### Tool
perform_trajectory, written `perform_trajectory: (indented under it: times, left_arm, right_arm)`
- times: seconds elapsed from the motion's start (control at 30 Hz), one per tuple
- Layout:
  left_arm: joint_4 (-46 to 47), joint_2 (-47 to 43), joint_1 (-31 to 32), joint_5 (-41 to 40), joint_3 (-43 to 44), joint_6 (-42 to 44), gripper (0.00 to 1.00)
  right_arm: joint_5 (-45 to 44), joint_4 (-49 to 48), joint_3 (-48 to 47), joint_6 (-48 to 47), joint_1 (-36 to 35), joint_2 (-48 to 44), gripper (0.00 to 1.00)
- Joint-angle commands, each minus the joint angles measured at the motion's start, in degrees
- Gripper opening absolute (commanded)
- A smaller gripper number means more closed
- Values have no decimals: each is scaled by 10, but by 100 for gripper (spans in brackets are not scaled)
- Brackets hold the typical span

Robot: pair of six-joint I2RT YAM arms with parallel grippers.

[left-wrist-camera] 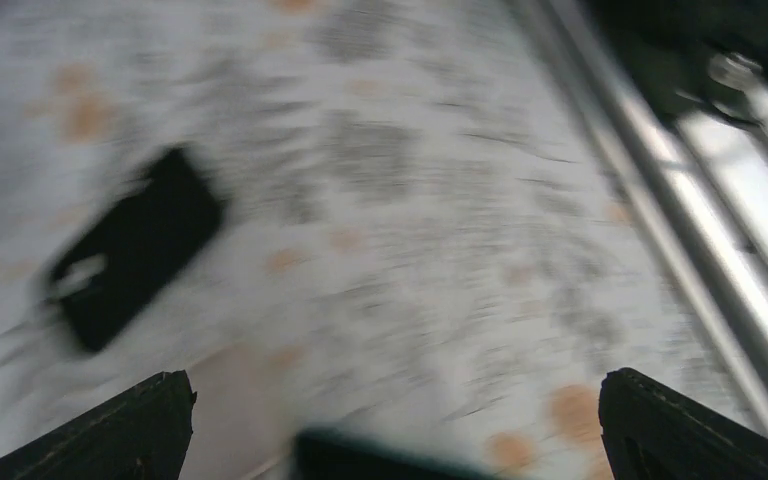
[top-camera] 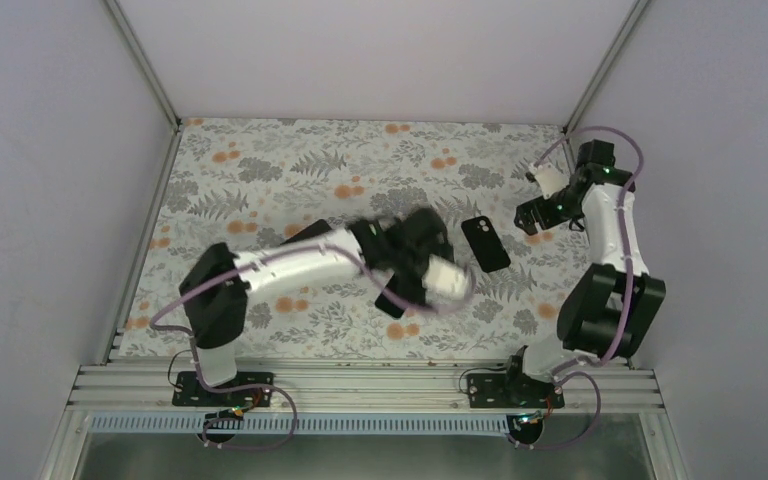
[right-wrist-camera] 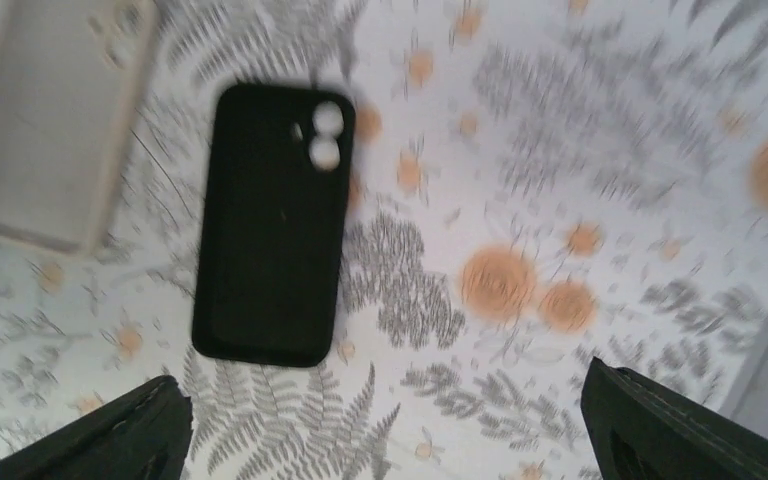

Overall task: Take the phone out of the phone case
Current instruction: Reset both arms

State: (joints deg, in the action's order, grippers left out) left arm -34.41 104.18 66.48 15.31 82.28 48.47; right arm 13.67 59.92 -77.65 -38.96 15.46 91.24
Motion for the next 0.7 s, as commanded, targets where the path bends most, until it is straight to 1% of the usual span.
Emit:
perform_trajectory:
  times: [0.0, 0.07, 0.13, 0.2, 0.27, 0.33, 0.43, 0.5, 0.53, 0.67]
  left_arm:
    - [-130, -43, -159, 131, 155, -56, 100]
    - [-173, -47, -234, 159, 212, -67, 100]
    - [-170, -66, -311, 155, 218, -94, 100]
    - [-130, -101, -390, 128, 176, -116, 100]
    - [-86, -141, -468, 112, 119, -116, 100]
    - [-42, -166, -555, 125, 71, -130, 100]
    - [-37, -160, -668, 165, 46, -150, 100]
    - [-41, -153, -734, 185, 28, -156, 100]
    - [-33, -153, -756, 188, 14, -159, 100]
    - [40, -171, -817, 181, -58, -195, 100]
  right_arm:
    - [106, -55, 10, 15, 2, -56, 100]
    - [145, -94, 36, 41, 3, -80, 100]
    - [173, -154, 80, 70, 4, -116, 100]
    - [171, -226, 132, 104, 3, -152, 100]
    - [156, -278, 183, 127, 4, -174, 100]
    - [148, -313, 213, 146, 4, -181, 100]
    - [131, -334, 230, 159, 5, -173, 100]
    - [123, -333, 230, 162, 4, -159, 100]
    - [119, -335, 230, 163, 5, -156, 100]
    - [116, -334, 246, 135, 4, -156, 100]
